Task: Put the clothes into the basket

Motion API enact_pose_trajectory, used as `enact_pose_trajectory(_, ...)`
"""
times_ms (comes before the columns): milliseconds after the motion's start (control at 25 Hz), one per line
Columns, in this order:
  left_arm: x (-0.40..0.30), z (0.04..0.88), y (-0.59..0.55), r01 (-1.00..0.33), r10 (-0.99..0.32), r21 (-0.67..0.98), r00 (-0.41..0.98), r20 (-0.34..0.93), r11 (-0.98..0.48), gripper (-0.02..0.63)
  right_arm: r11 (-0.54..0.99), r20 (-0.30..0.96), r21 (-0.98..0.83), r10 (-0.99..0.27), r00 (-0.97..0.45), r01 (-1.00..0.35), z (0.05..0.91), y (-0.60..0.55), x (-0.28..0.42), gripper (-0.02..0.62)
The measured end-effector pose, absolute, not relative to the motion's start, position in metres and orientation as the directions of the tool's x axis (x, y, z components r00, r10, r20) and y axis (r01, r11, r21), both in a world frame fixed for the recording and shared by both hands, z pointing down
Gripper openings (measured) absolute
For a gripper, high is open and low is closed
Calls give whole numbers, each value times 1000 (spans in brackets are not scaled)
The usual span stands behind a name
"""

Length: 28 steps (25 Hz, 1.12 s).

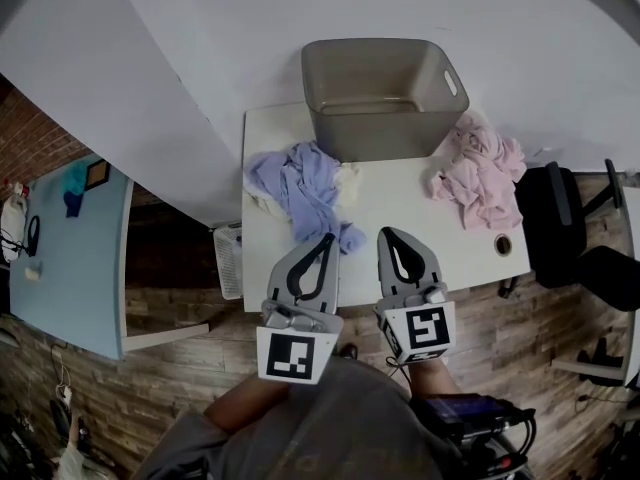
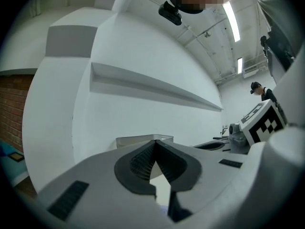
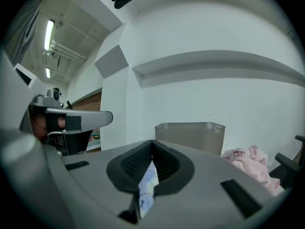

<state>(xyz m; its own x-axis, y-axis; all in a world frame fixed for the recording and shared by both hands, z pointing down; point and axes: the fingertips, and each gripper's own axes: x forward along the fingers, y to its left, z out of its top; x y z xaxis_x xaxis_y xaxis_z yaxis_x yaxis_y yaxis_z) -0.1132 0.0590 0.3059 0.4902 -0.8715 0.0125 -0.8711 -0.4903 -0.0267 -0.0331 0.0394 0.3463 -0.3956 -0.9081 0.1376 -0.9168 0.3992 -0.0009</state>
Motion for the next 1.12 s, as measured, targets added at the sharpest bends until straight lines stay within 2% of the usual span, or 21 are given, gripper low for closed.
enact_pose_trajectory(640, -167, 350, -67, -913, -907, 24, 407, 106, -407, 8, 482, 208, -46, -852, -480, -875, 390, -83, -76, 6)
enact_pose_trajectory(880, -172, 326, -88, -915, -914, -9, 402, 52, -403, 8, 519, 160, -29, -841, -516, -854, 368, -109, -95, 6)
enact_pose_trajectory(1120, -184, 316, -97, -935, -934, -29, 352, 59, -354, 8, 553, 132, -22, -824, -551, -833, 351, -122, -104, 6)
